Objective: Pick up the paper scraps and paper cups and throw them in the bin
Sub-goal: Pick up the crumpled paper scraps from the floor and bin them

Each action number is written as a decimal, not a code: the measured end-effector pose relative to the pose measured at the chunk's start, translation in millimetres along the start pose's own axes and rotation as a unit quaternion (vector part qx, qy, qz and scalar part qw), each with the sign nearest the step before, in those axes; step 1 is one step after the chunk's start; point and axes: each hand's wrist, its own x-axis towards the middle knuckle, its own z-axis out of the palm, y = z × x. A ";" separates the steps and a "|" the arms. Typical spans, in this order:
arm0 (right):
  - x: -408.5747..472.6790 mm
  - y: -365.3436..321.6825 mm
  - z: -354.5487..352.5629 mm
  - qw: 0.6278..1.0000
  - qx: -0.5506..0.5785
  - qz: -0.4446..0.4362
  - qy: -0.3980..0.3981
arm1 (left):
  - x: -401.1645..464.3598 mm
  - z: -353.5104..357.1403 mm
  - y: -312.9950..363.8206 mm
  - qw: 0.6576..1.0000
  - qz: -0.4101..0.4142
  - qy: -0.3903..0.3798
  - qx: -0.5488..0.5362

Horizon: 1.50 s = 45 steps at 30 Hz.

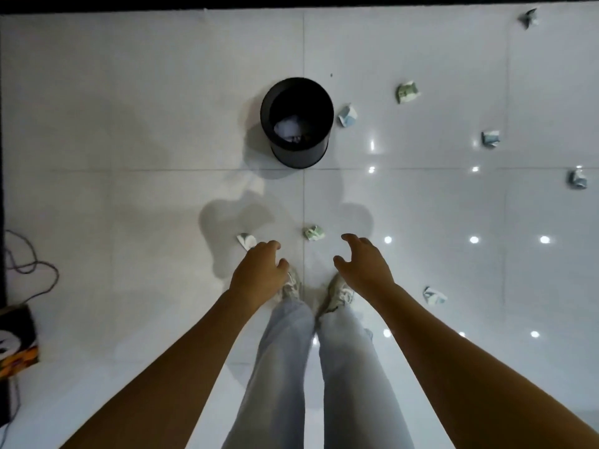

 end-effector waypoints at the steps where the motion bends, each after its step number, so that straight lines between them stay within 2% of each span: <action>1: 14.2 3.8 13.7 1.000 0.002 0.000 0.000 | 13.0 10.5 -8.6 1.000 0.001 -0.001 0.000; 6: 87.6 31.5 77.9 1.000 0.005 0.001 -0.011 | 75.0 68.4 -47.4 1.000 0.002 -0.017 -0.016; 10: 153.6 64.7 129.3 1.000 -0.001 -0.007 -0.013 | 125.0 123.1 -78.9 0.999 0.004 0.015 -0.041; 15: 239.0 111.4 191.9 1.000 -0.013 -0.017 -0.008 | 189.8 193.7 -119.6 0.999 -0.015 0.003 -0.041; 24: 358.5 159.2 265.4 0.995 -0.051 -0.090 -0.006 | 280.6 268.2 -165.9 1.000 -0.004 -0.003 -0.028; 30: 381.2 165.6 288.0 0.987 -0.083 -0.137 0.006 | 307.4 283.7 -169.2 0.999 0.010 -0.009 -0.034; 38: 363.4 159.8 291.5 0.991 -0.026 -0.130 0.030 | 303.2 283.9 -157.7 0.998 0.025 -0.007 -0.050; 45: 308.5 138.4 271.2 0.989 0.064 -0.131 0.030 | 270.0 267.8 -140.3 0.998 -0.005 0.001 -0.068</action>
